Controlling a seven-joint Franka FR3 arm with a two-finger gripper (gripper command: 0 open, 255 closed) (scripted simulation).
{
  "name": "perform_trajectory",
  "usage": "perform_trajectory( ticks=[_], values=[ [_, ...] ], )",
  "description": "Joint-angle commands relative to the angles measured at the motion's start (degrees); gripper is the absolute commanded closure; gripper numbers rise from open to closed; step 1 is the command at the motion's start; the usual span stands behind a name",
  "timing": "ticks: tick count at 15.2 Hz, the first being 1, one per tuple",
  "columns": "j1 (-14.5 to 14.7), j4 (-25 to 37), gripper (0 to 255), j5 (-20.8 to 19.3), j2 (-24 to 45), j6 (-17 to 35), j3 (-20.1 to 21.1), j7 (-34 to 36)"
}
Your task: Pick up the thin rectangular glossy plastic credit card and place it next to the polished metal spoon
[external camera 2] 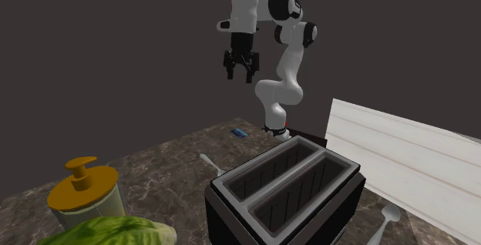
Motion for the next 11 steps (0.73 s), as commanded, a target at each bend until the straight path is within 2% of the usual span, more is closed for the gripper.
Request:
perform_trajectory(
  ticks=[1, 6, 9, 11],
  values=[
    [0.0, 0.0, 0, 0.0, 0.0, 0.0, 0.0, 0.0],
    [5.0, -15.6, 0, -0.8, -14.2, 6.1, -8.0, -18.0],
    [3.6, -23.3, 0, -0.2, -21.2, 8.0, -12.4, -32.2],
    [1.6, -27.6, 0, 0.0, -24.7, 8.8, -15.8, -42.6]
  ],
)
